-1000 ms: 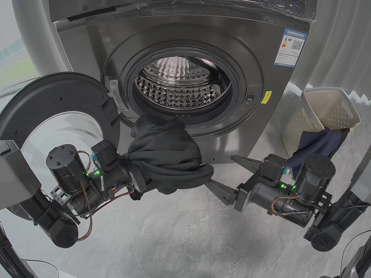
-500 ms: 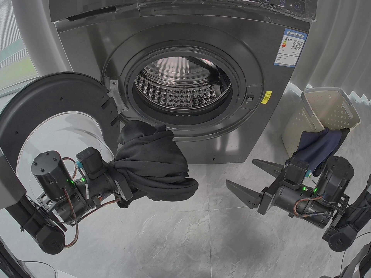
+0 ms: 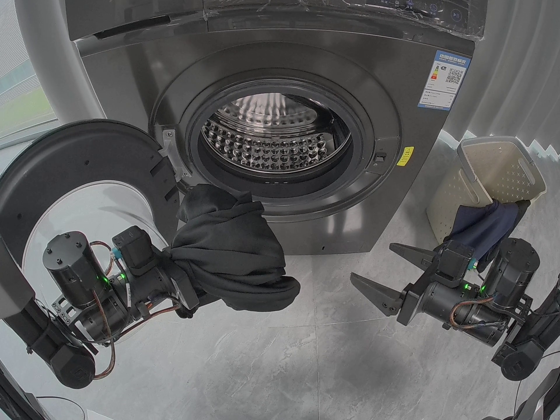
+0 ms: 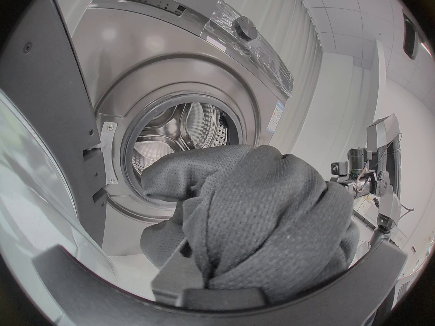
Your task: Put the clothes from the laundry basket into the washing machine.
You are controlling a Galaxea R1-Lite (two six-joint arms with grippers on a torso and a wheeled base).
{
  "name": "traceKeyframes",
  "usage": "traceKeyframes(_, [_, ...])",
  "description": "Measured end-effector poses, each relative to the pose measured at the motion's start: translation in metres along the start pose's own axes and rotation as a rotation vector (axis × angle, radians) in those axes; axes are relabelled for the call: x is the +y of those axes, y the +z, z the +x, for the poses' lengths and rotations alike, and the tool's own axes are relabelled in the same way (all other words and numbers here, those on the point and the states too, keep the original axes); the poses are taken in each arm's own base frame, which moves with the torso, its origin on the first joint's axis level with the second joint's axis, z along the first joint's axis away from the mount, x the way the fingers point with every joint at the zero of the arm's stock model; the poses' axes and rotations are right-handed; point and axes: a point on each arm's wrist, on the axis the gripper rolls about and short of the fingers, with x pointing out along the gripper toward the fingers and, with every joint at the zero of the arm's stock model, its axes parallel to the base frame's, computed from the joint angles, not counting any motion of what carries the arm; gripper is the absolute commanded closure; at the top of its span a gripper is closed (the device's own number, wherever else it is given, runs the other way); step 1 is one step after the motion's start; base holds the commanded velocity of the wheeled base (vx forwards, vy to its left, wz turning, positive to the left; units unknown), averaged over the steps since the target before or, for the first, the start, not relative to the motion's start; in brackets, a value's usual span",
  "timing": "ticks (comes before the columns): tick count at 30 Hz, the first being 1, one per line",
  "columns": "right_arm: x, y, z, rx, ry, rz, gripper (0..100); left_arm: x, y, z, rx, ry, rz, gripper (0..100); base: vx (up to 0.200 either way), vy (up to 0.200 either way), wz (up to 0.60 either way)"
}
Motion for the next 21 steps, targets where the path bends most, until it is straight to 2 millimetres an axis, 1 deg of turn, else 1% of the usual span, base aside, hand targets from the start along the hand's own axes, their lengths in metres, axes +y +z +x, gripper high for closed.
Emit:
traceKeyframes(2, [0.0000,0.0000,0.0000,0.000,0.000,0.000,0,-0.0015,-0.0011,-0.0012,0.007,-0.005,0.000,100,0.000,0.000,0.00])
traceKeyframes(8, [-0.0001,0.0003,0.0001,-0.001,0.000,-0.001,0,-0.0043,-0.0029,-0.0013,0.015,-0.017,0.004,100,0.200,0.000,0.00])
traceKeyframes(17, [-0.0004,0.0001,-0.0001,0.000,-0.001,0.000,0,-0.0041,-0.0044,-0.0001,0.019,-0.017,0.003,100,0.000,0.000,0.00])
traceKeyframes(21, [-0.0001,-0.0001,-0.0001,0.001,0.001,0.000,0,-0.0034,-0.0059,0.0013,0.024,-0.015,0.003,100,0.200,0.000,0.00])
